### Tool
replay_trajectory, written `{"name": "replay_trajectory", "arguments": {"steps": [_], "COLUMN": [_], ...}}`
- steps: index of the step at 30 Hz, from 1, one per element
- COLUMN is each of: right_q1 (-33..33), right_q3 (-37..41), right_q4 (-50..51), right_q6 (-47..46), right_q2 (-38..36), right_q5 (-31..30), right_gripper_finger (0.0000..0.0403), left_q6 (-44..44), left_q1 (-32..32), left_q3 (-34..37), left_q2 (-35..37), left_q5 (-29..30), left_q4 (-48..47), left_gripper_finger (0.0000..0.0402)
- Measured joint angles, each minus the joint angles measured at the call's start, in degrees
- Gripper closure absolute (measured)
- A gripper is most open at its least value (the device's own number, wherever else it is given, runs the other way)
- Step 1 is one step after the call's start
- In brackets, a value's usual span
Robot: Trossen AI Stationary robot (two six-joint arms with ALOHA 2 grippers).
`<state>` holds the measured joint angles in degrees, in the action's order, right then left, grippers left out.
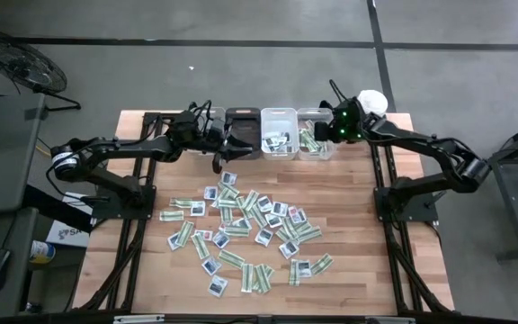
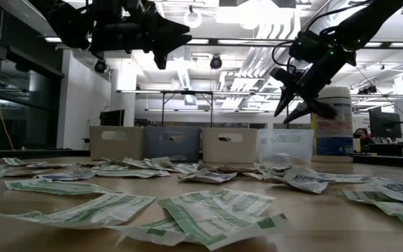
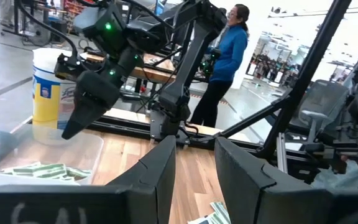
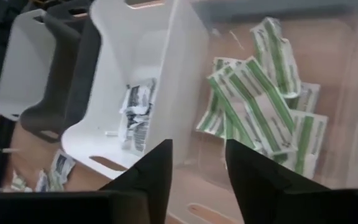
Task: Pick & Place First Aid Supplies
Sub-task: Put the orange ointment pack into the gray bin
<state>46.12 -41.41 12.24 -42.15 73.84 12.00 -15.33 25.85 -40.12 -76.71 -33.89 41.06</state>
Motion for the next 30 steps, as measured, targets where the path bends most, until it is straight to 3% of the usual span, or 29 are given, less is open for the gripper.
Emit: {"name": "replay_trajectory", "arguments": {"steps": [9,18,22,30], "right_q1": [0.1,0.0,-0.6,-5.2], "right_q3": [0.0,0.0,0.0,0.0], "right_q4": [-5.6,-7.9,-10.7,-10.8], "right_q6": [4.1,5.2,5.1,8.6], "right_q2": [0.0,0.0,0.0,-4.2], "right_q5": [2.2,5.3,9.4,10.2], "right_gripper_finger": [0.0221,0.0225,0.0230,0.0245], "left_q6": [-1.9,-3.0,-1.6,1.2], "left_q1": [0.0,0.0,0.0,0.0], "left_q3": [0.0,0.0,0.0,0.0], "left_q2": [0.0,0.0,1.4,7.1], "left_q5": [0.3,0.5,-0.9,5.9], "left_q4": [0.0,0.0,0.0,-2.8], "left_gripper_finger": [0.0291,0.0291,0.0291,0.0291]}}
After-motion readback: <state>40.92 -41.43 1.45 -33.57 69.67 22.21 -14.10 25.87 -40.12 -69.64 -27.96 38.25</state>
